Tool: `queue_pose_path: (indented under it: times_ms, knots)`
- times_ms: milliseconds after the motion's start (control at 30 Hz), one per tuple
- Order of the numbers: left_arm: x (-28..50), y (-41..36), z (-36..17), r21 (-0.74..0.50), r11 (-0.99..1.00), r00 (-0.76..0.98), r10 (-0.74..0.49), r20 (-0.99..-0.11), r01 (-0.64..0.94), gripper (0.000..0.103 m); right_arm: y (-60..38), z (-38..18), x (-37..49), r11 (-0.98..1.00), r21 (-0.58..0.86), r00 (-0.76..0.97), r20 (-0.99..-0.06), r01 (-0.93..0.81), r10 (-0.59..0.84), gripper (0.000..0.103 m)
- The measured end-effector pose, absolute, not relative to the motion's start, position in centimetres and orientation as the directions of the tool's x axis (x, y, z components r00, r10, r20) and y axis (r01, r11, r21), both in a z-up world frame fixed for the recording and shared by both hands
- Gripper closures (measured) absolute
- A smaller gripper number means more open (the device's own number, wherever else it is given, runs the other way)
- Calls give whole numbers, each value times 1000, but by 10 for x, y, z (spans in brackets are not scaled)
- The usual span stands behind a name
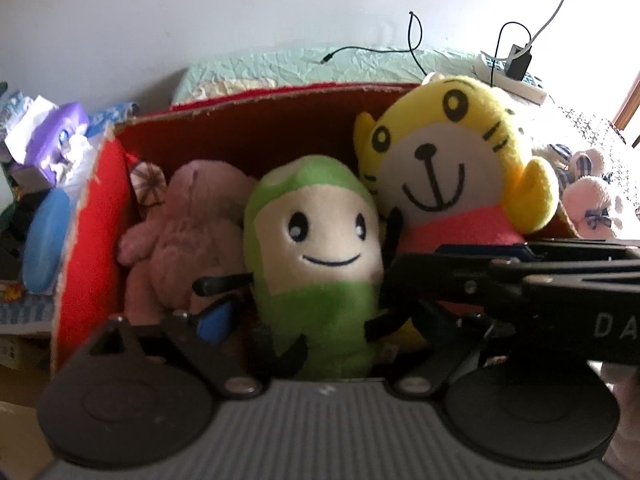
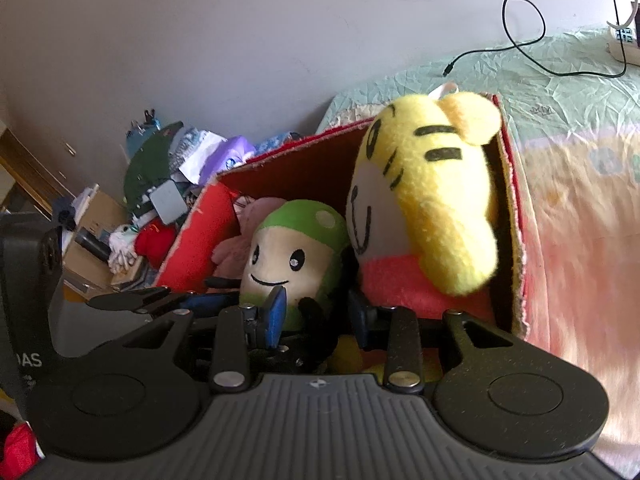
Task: Organize objects
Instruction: 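Open the right tool to release the pear plush in the box, then move the right tool back to the white bunny plushes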
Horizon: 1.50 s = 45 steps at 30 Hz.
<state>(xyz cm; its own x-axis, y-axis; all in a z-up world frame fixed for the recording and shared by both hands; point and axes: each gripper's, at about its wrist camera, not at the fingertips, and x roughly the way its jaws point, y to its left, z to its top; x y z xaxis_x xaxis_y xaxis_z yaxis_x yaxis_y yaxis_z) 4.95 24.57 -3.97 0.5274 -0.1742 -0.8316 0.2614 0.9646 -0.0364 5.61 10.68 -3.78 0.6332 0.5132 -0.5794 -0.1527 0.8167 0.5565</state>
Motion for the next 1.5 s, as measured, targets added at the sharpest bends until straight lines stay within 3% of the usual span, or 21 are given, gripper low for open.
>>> queue_pose_path:
  times_ms: [533, 733, 1100, 1500]
  knots:
    - [25, 242, -15, 41, 971, 593, -109, -798, 234, 11, 90, -28, 23, 800, 579, 706, -500, -160, 503, 66]
    - [14, 242, -5, 59, 975, 616, -89, -782, 215, 11, 82, -28, 11, 787, 604, 724, -485, -129, 491, 61]
    - [-15, 228, 32, 17, 964, 667, -170, -726, 264, 10, 58, -26, -17, 761, 640, 755, -446, -107, 481, 61]
    - [-28, 184, 37, 15, 937, 662, -235, -712, 349, 10, 19, -29, -42, 756, 651, 773, -444, -69, 453, 61]
